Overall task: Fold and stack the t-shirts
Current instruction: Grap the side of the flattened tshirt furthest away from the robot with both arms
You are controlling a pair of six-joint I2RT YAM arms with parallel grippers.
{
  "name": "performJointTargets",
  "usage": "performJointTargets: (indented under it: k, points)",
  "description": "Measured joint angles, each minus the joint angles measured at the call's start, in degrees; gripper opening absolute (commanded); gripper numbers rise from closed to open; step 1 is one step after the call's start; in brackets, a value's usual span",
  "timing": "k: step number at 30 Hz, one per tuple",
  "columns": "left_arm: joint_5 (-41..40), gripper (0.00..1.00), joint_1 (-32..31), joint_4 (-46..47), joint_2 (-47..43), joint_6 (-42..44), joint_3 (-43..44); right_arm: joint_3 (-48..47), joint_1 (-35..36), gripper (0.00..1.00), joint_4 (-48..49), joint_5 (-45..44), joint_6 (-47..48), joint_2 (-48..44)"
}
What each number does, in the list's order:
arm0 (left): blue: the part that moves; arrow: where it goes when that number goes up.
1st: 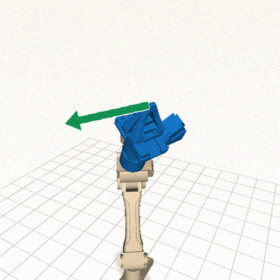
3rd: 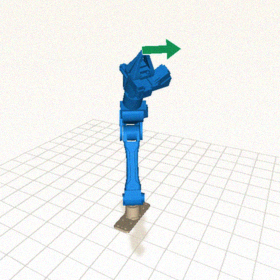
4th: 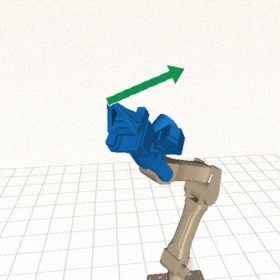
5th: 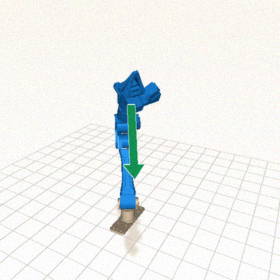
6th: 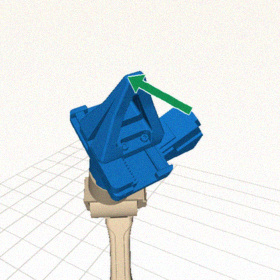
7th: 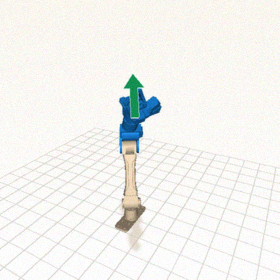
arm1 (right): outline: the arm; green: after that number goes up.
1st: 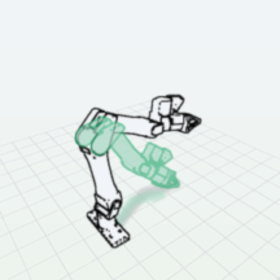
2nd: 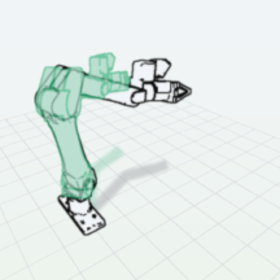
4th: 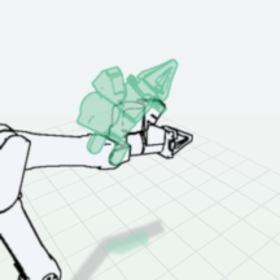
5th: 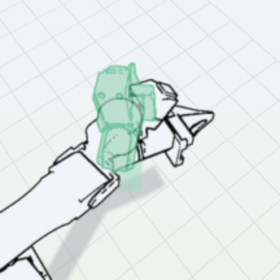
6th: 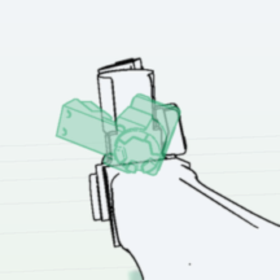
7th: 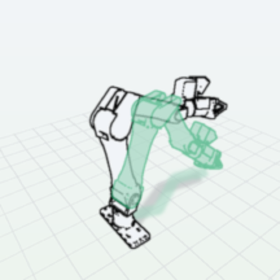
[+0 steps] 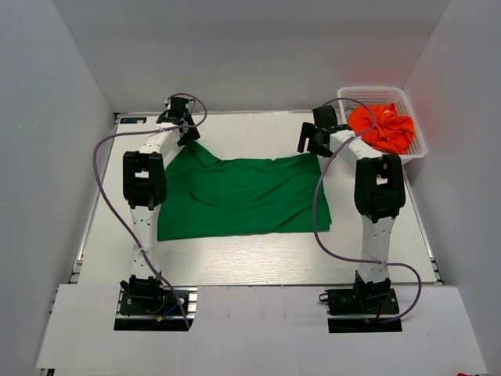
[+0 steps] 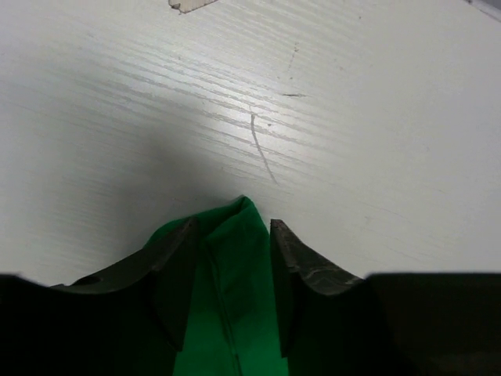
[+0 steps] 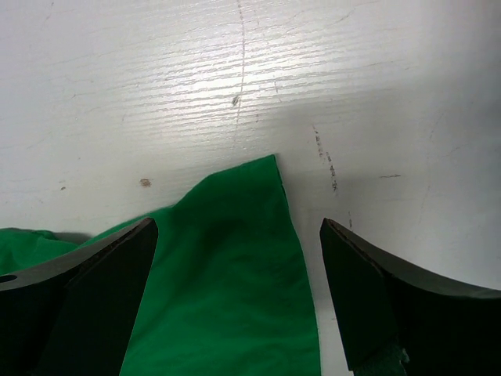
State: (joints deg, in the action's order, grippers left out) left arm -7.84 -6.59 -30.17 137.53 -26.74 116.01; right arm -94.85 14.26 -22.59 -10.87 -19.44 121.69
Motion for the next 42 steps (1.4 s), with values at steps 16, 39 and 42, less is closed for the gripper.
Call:
performJointTargets:
  k: [16, 39, 42]
  points:
    - [0.37, 0.00, 0.00, -0.61, 1.73, 1.33, 0.61, -6.19, -0.59, 0.90, -0.20, -0.59, -0.90, 4.94]
    - [-0.85, 0.00, 0.00, 10.14, -12.13, 1.62, -20.37, -1.31, -0.63, 0.00, 2.21, 1.16, -0.68, 4.83]
    - [-0.83, 0.00, 0.00, 10.99, -15.67, 1.46, -23.06, 2.86, -0.50, 0.00, 4.39, 1.42, 0.52, 1.09]
